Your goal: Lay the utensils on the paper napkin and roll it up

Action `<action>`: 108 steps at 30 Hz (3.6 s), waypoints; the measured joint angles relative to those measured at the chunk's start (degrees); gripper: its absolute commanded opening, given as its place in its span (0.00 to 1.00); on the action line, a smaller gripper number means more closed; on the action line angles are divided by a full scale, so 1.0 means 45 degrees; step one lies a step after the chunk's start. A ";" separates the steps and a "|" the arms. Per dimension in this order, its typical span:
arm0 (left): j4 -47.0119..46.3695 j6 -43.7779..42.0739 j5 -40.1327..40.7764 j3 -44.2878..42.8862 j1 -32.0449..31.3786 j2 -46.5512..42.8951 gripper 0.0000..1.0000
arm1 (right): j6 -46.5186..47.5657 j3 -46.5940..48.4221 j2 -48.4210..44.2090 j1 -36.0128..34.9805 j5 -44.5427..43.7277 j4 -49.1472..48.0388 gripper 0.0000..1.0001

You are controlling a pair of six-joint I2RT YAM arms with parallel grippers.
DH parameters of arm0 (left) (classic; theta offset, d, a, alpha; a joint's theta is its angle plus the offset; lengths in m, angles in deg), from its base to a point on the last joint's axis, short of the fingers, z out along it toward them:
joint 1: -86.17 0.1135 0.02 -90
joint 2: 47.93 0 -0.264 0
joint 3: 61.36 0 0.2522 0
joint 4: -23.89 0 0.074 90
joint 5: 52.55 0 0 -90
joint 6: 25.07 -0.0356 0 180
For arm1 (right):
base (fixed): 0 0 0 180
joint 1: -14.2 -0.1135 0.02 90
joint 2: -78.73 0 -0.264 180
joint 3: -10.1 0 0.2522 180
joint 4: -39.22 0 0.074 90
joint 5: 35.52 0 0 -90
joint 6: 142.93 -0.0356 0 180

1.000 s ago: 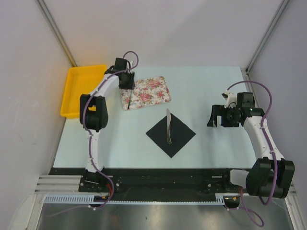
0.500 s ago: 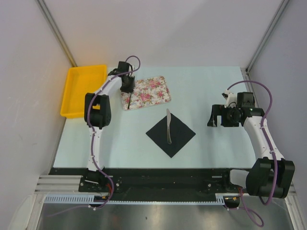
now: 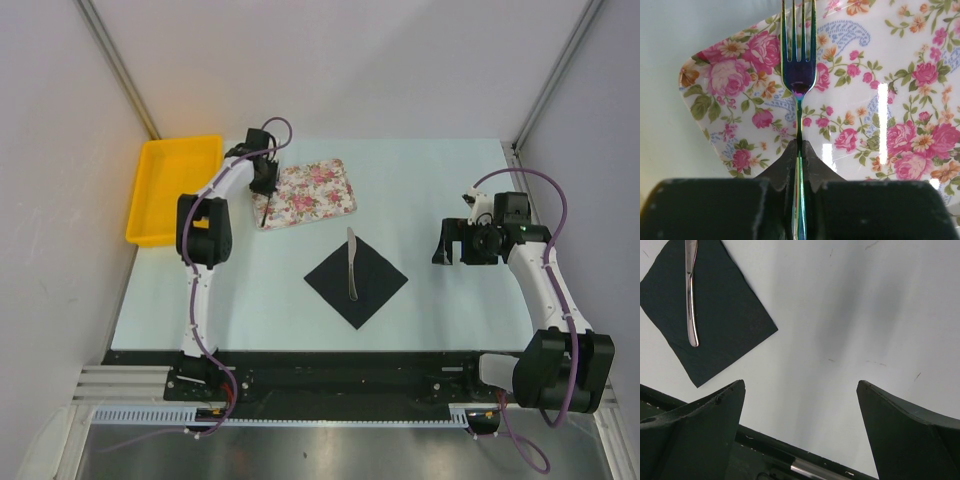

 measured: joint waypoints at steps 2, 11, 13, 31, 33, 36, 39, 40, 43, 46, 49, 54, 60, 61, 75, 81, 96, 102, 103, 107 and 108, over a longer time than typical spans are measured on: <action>0.0151 0.0039 0.0019 -0.0136 0.0000 0.0049 0.00 | 0.0000 0.0000 0.0000 0.0000 0.0000 0.0000 1.00; 0.0364 0.1205 0.0073 0.0219 0.0000 -0.0384 0.00 | 0.0000 0.0000 0.0000 0.0005 0.0000 0.0000 1.00; 0.0374 0.1953 0.0073 0.0865 -0.0029 -0.1122 0.00 | -0.0005 0.0000 0.0000 0.0005 0.0005 -0.0005 1.00; -0.0787 0.8145 -0.0661 0.8689 -0.4945 -0.8621 0.00 | -0.0005 0.0000 -0.0262 0.0005 0.0005 0.0005 1.00; -0.1137 0.8757 -0.0607 0.9510 -0.5926 -0.8684 0.00 | -0.0010 0.0000 -0.0262 0.0015 0.0000 0.0010 1.00; -0.1331 0.9418 -0.0369 0.9942 -0.7130 -0.8660 0.00 | -0.0010 0.0000 -0.0262 0.0034 0.0000 0.0010 1.00; -0.1481 0.9816 0.0199 0.9530 -0.7830 -0.8466 0.00 | -0.0010 0.0000 -0.0262 0.0068 0.0000 0.0010 1.00; -0.1579 0.9942 0.0398 0.9287 -0.7961 -0.8272 0.00 | -0.0010 0.0000 -0.0262 0.0087 0.0000 0.0010 1.00; -0.1724 1.0282 0.0971 0.8519 -0.8155 -0.7427 0.00 | -0.0015 0.0000 -0.0257 0.0121 0.0005 0.0005 1.00; -0.1705 1.0593 0.1428 0.7796 -0.8199 -0.6309 0.00 | -0.0029 0.0000 -0.0253 0.0214 0.0015 0.0005 1.00; -0.1656 1.0700 0.1778 0.7363 -0.8218 -0.5421 0.00 | -0.0112 0.0000 -0.0253 0.0311 0.0015 0.0005 1.00; -0.1399 1.0666 0.2453 0.6475 -0.8257 -0.4614 0.00 | -0.0204 0.0000 -0.0253 0.0374 0.0024 0.0010 1.00; -0.1409 1.0535 0.2953 0.5741 -0.8281 -0.4192 0.00 | -0.0238 0.0000 -0.0253 0.0432 0.0078 0.0010 1.00; -0.1379 1.0530 0.3016 0.5736 -0.8281 -0.4153 0.00 | -0.0238 0.0000 -0.0253 0.0437 0.0083 0.0010 1.00; -0.1195 1.0428 0.3249 0.5746 -0.8714 -0.3900 0.03 | -0.0243 0.0000 -0.0253 0.0529 0.0238 0.0015 1.00; -0.1078 1.0438 0.3429 0.5746 -0.8777 -0.3575 0.03 | -0.0243 0.0000 -0.0253 0.0534 0.0248 0.0015 1.00; -0.1001 1.0433 0.3580 0.5693 -0.8777 -0.3347 0.23 | -0.0243 0.0000 -0.0253 0.0534 0.0257 0.0015 1.00; -0.0588 1.0210 0.3599 0.5314 -0.8777 -0.3468 0.40 | -0.0243 0.0000 -0.0248 0.0534 0.0272 0.0015 1.00; -0.0457 1.0103 0.3628 0.5265 -0.8777 -0.3609 0.48 | -0.0238 0.0000 -0.0238 0.0534 0.0306 0.0015 1.00; -0.0136 0.9185 0.3891 0.4925 -0.8777 -0.4750 0.78 | -0.0185 0.0053 -0.0170 0.0529 0.0457 0.0068 1.00; -0.0117 0.8636 0.3934 0.4886 -0.8777 -0.5489 0.93 | -0.0141 0.0112 -0.0165 0.0529 0.0515 0.0097 1.00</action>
